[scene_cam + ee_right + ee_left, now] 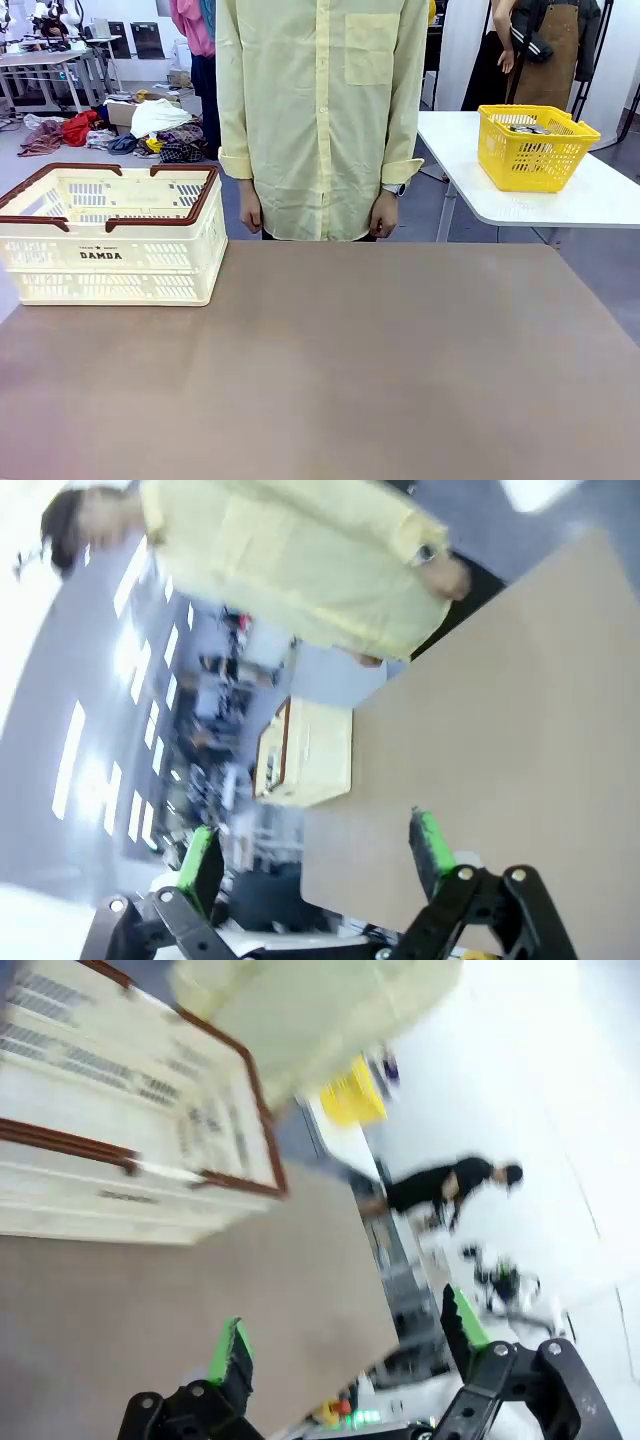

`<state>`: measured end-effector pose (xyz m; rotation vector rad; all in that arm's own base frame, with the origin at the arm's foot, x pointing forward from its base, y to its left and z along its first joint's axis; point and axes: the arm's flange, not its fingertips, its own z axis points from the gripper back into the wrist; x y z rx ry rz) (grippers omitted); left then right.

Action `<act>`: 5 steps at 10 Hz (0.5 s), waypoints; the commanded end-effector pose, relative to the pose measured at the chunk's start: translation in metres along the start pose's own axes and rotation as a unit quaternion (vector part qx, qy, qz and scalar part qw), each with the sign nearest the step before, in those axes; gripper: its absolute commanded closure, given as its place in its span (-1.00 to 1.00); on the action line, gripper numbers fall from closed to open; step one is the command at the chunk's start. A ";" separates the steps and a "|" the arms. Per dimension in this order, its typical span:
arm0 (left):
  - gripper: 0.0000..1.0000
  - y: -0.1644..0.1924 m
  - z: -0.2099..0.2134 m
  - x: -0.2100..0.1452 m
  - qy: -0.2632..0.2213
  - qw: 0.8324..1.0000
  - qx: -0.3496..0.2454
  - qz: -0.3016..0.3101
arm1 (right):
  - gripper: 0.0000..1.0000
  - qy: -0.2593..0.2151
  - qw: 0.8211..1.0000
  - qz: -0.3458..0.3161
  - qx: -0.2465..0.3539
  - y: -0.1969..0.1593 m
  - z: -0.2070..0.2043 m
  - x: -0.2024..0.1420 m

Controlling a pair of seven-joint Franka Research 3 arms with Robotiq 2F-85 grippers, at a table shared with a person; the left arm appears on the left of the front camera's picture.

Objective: Place the drinks into the Shopping basket.
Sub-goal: Pick up one drink and place it into the Shopping basket.

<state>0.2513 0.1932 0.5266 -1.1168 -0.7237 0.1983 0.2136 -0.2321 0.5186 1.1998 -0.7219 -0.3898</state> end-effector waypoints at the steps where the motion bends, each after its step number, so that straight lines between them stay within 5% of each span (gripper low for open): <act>1: -1.00 0.021 -0.002 -0.010 -0.066 0.998 -0.005 -0.015 | -1.00 -0.022 0.998 -0.058 0.011 -0.087 -0.021 -0.018; 3: -1.00 0.017 0.016 -0.006 -0.046 0.999 0.004 0.007 | -1.00 -0.040 0.999 -0.010 -0.008 -0.104 -0.032 -0.021; 4: -1.00 0.017 0.016 -0.006 -0.046 0.999 0.004 0.007 | -1.00 -0.039 0.997 -0.067 -0.003 -0.091 0.025 0.002; 5: -1.00 0.017 0.016 -0.006 -0.046 0.999 0.004 0.007 | -1.00 -0.039 0.997 -0.067 -0.003 -0.091 0.025 0.002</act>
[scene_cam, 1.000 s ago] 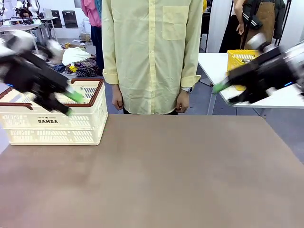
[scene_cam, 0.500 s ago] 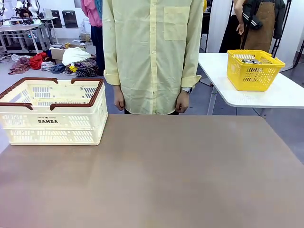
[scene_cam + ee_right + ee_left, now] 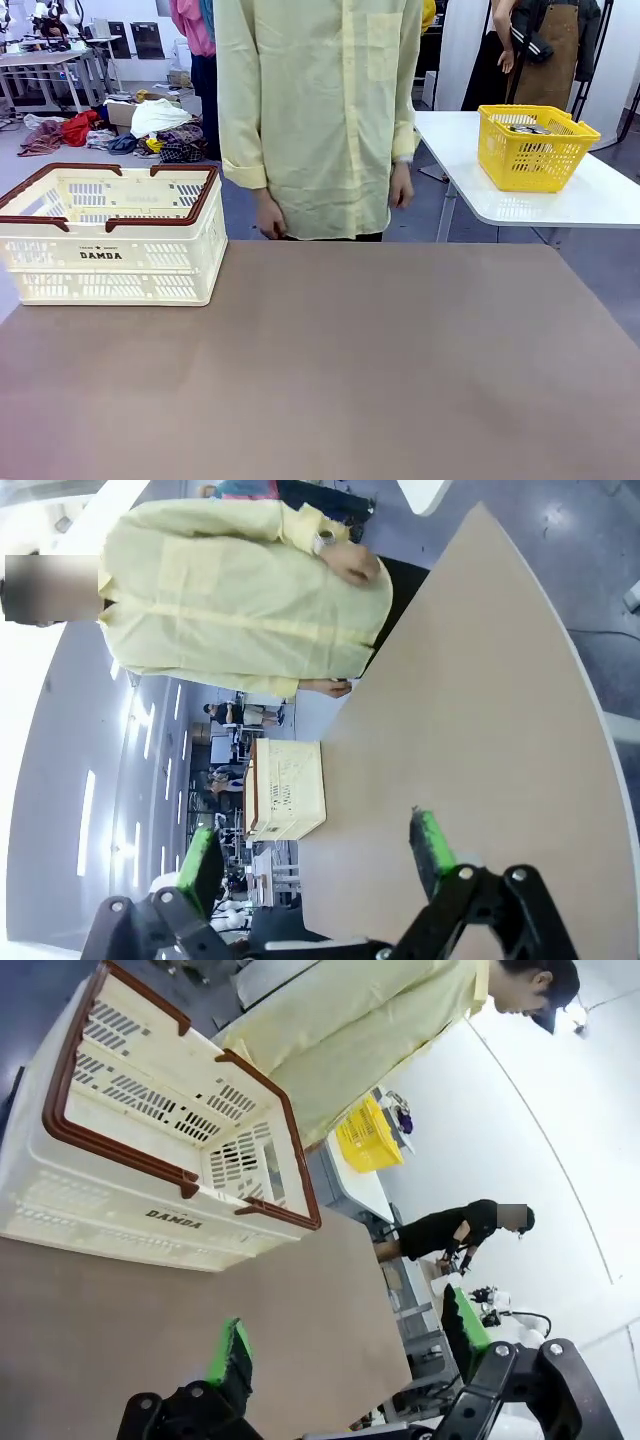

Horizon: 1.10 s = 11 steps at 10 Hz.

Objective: Place the drinks into the Shopping basket.
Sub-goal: Pick up one drink and place it into the Shopping basket.

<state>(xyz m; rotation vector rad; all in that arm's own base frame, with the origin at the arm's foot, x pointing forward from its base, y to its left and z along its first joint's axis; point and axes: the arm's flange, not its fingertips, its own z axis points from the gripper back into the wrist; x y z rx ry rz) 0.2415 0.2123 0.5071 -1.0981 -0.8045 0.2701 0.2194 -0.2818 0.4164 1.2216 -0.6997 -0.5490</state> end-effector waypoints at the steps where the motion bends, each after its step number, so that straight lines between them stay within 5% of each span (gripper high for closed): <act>1: -1.00 -0.006 0.001 0.001 0.004 1.000 -0.005 0.003 | -1.00 -0.004 1.000 -0.002 0.007 0.022 0.013 -0.005; 11: -1.00 -0.006 0.001 0.001 0.004 1.000 -0.005 0.003 | -1.00 -0.004 1.000 -0.002 0.007 0.022 0.013 -0.005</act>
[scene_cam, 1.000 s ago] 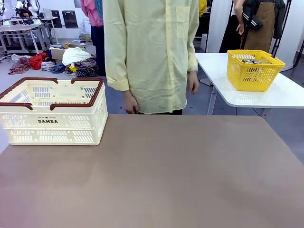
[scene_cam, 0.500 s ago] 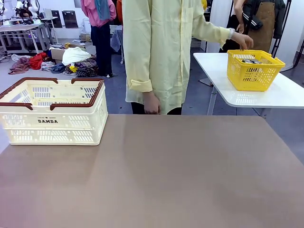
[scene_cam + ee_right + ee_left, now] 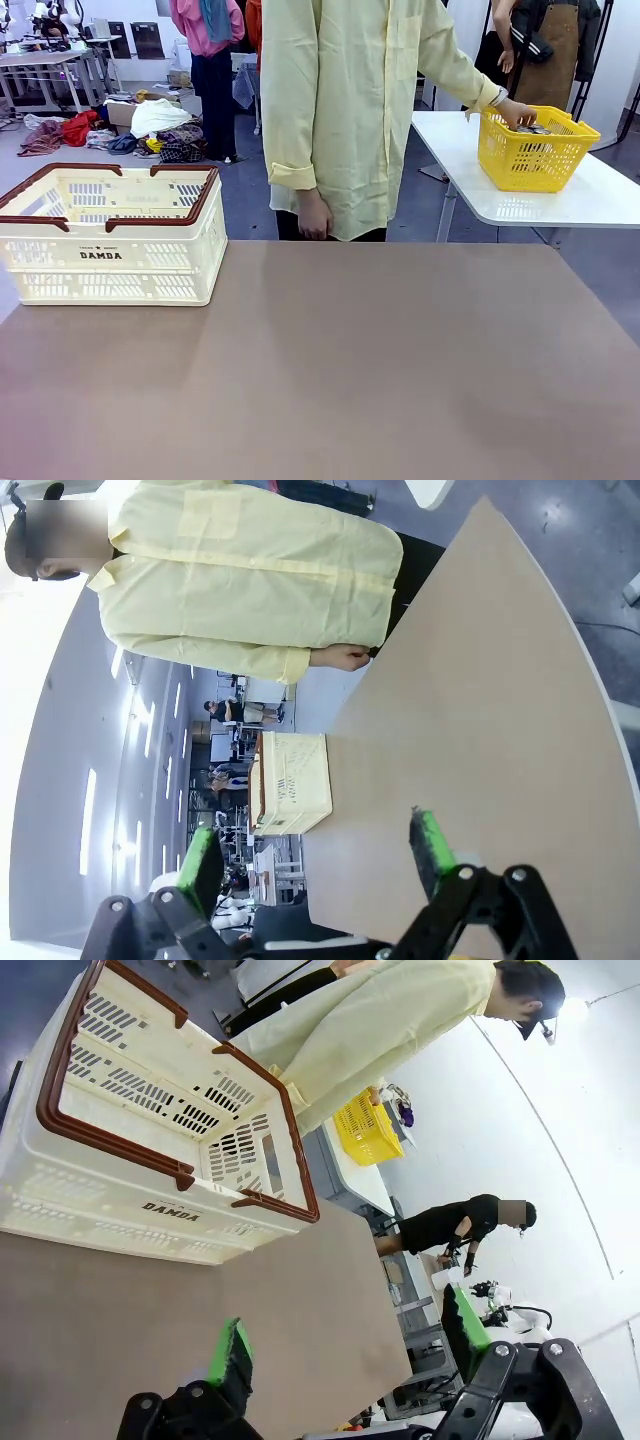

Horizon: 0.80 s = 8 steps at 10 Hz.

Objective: Place the drinks into the Shopping basket.
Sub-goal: Pick up one drink and place it into the Shopping basket.

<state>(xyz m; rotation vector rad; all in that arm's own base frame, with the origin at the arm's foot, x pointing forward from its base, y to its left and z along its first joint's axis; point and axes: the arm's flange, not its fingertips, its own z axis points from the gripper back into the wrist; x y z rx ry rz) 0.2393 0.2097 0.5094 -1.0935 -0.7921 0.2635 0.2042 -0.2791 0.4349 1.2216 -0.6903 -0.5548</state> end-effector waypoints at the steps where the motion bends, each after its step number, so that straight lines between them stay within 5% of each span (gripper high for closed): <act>1: -1.00 -0.003 0.000 0.003 -0.003 1.000 -0.008 0.003 | -1.00 -0.006 1.000 0.002 0.010 0.003 0.000 0.004; 8: -1.00 -0.003 0.000 0.003 -0.003 1.000 -0.008 0.003 | -1.00 -0.006 1.000 0.002 0.010 0.003 0.000 0.004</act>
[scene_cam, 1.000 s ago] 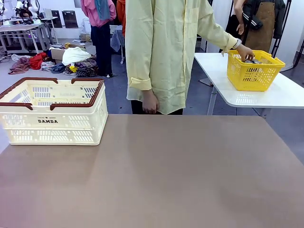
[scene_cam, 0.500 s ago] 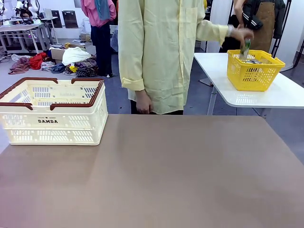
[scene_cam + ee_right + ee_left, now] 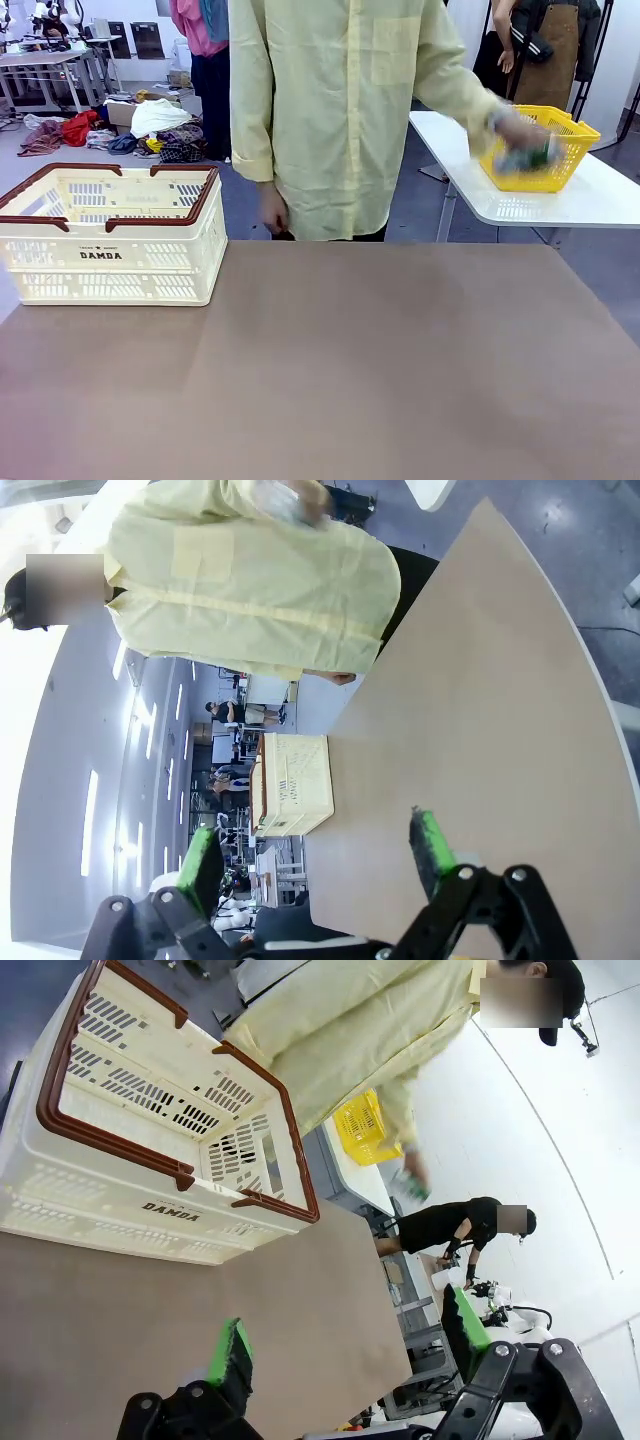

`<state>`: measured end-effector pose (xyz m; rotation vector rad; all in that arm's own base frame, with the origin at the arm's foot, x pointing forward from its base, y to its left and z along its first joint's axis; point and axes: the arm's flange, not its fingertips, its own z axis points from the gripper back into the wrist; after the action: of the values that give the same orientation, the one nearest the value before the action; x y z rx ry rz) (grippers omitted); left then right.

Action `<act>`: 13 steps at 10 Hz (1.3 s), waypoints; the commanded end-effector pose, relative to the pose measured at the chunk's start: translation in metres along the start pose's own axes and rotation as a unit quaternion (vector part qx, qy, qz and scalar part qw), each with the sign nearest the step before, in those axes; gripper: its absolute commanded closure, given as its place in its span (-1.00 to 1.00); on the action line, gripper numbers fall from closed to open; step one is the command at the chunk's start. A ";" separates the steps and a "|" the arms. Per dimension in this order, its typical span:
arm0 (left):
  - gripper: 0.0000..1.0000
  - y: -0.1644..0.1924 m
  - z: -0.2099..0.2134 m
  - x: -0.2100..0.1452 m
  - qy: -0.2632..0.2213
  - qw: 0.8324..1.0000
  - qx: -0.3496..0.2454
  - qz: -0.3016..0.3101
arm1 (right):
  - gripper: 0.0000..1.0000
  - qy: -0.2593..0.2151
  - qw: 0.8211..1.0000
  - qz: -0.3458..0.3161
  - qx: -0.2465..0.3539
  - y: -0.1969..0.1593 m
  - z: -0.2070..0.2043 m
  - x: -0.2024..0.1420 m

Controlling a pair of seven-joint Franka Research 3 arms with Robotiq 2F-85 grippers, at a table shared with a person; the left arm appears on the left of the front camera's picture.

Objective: Place the drinks into the Shopping basket.
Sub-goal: Pick up one drink and place it into the Shopping basket.

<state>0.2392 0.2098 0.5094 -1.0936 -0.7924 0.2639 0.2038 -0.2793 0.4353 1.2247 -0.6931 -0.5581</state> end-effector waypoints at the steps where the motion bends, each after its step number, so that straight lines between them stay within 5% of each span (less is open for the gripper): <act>1: -1.00 -0.003 0.000 0.003 -0.003 1.000 -0.008 0.003 | -1.00 -0.004 1.000 0.003 0.008 0.003 0.000 0.004; 13: -1.00 -0.003 0.000 0.003 -0.003 1.000 -0.008 0.003 | -1.00 -0.004 1.000 0.003 0.008 0.003 0.000 0.004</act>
<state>0.2392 0.2099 0.5095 -1.0935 -0.7928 0.2642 0.2038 -0.2791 0.4352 1.2257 -0.6925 -0.5576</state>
